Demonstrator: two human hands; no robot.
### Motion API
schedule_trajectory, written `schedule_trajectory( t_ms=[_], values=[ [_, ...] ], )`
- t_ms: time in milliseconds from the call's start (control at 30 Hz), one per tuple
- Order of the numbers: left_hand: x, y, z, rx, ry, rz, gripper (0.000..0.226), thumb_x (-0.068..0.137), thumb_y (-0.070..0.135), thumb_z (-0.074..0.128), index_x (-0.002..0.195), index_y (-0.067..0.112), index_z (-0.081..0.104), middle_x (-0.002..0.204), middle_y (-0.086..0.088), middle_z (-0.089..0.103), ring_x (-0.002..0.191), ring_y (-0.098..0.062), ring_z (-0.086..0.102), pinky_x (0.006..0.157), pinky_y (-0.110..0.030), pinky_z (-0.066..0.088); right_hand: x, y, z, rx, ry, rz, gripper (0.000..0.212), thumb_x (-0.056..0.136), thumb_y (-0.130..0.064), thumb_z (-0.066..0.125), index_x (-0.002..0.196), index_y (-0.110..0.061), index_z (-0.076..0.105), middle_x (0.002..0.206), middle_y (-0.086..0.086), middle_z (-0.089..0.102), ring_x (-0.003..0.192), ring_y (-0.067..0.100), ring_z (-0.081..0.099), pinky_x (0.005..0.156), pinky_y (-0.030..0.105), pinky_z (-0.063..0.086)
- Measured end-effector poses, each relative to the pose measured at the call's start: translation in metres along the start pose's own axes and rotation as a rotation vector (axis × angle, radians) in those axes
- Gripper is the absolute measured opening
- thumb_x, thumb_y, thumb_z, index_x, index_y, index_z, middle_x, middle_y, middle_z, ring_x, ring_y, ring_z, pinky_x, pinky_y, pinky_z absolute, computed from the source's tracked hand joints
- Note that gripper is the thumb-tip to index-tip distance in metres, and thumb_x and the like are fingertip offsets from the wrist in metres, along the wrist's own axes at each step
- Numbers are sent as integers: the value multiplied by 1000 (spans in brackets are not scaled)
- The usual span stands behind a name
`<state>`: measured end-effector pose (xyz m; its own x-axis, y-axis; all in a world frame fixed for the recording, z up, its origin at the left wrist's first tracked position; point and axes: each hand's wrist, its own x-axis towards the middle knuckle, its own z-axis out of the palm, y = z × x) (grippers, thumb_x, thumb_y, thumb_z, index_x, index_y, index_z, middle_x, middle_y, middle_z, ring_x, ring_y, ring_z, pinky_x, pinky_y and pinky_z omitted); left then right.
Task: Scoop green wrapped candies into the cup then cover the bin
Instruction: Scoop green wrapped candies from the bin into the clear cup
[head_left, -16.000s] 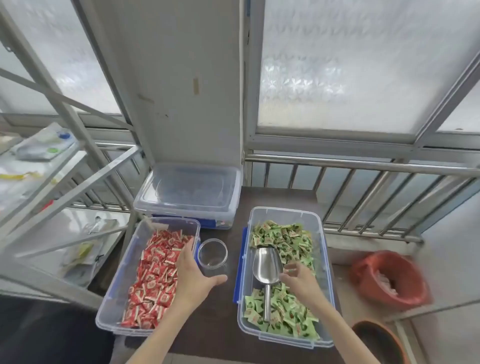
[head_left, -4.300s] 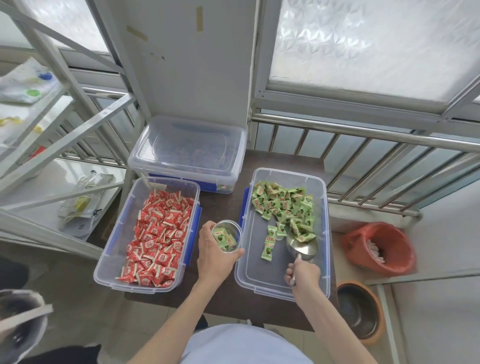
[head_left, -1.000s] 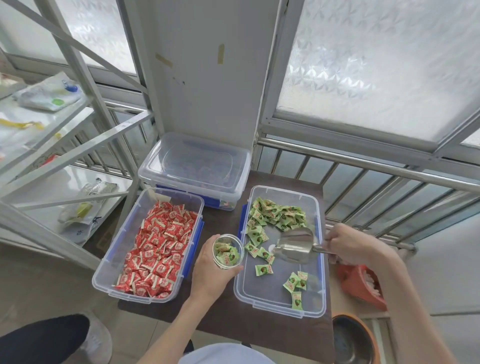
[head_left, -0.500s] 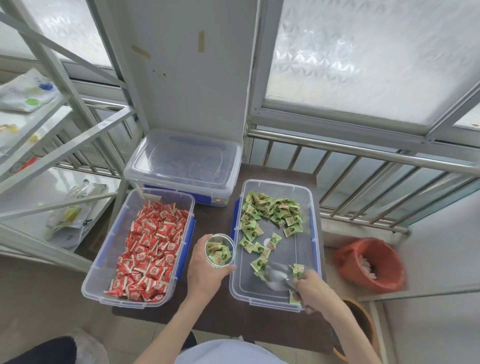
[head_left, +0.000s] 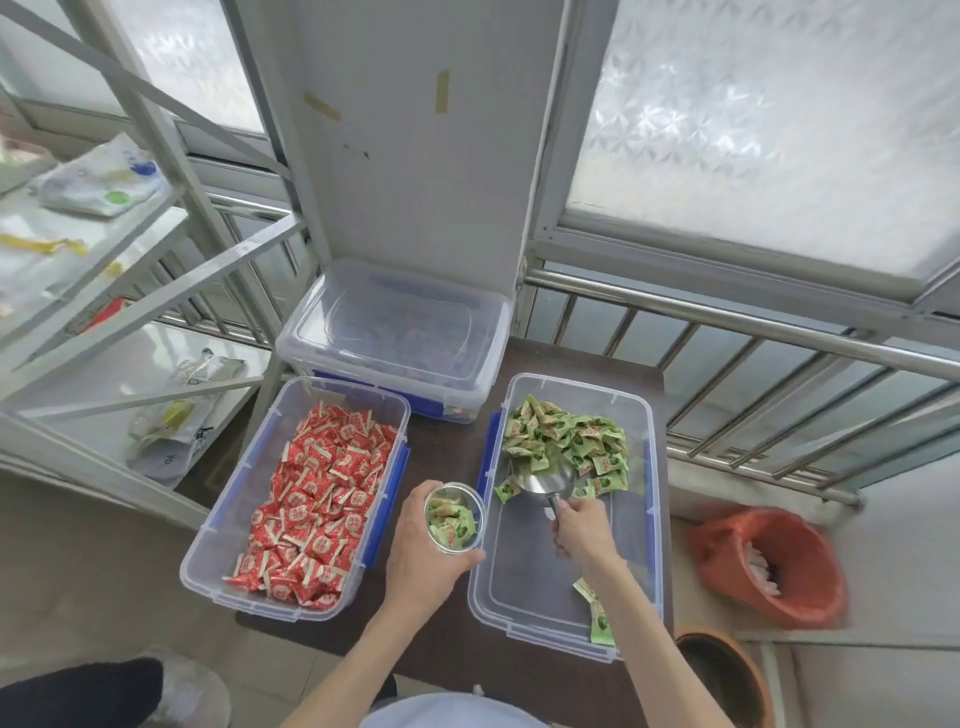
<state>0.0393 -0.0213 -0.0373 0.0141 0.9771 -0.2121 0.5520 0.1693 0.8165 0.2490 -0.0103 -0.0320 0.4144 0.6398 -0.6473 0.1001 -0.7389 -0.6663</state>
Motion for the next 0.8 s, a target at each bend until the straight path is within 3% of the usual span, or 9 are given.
schedule_trajectory(
  t_ms=[200,333,433,533,667,800],
  values=[
    [5,0,0,45,8,-48,93,53,36,92,127,42,35,123,14,51,115,-11,53,93,-37,54,19,3,0,45,24,15,22,97,-11,47,82,-2,61,60,11,51,45,18,39,44,25,33],
    [6,5,1,85,2,-91,94,57,36,91,128,40,30,125,12,47,117,-13,51,94,-39,52,10,17,5,-50,67,-3,34,96,-13,43,65,-4,53,51,9,48,45,19,41,49,29,34],
    [6,7,1,89,3,-110,96,58,36,91,132,39,29,128,12,45,119,-13,50,95,-38,51,6,20,13,-45,57,3,33,95,-11,41,64,-5,50,51,9,47,47,19,42,47,29,34],
    [5,8,2,91,2,-120,96,61,34,90,134,37,28,132,10,44,122,-13,48,96,-36,50,20,5,23,32,40,26,26,96,-11,40,73,-5,50,57,9,50,44,18,39,43,24,32],
    [2,9,1,89,13,-129,96,61,32,90,135,36,29,131,9,45,121,-14,49,94,-36,50,34,-3,32,166,71,96,17,97,-9,43,84,-11,54,69,8,60,47,16,48,40,21,39],
    [3,10,0,99,-2,-131,97,61,32,89,136,36,28,130,11,42,123,-14,47,95,-36,49,17,17,43,294,54,98,24,100,-10,42,82,-6,57,72,11,59,49,17,49,46,26,40]
  ],
)
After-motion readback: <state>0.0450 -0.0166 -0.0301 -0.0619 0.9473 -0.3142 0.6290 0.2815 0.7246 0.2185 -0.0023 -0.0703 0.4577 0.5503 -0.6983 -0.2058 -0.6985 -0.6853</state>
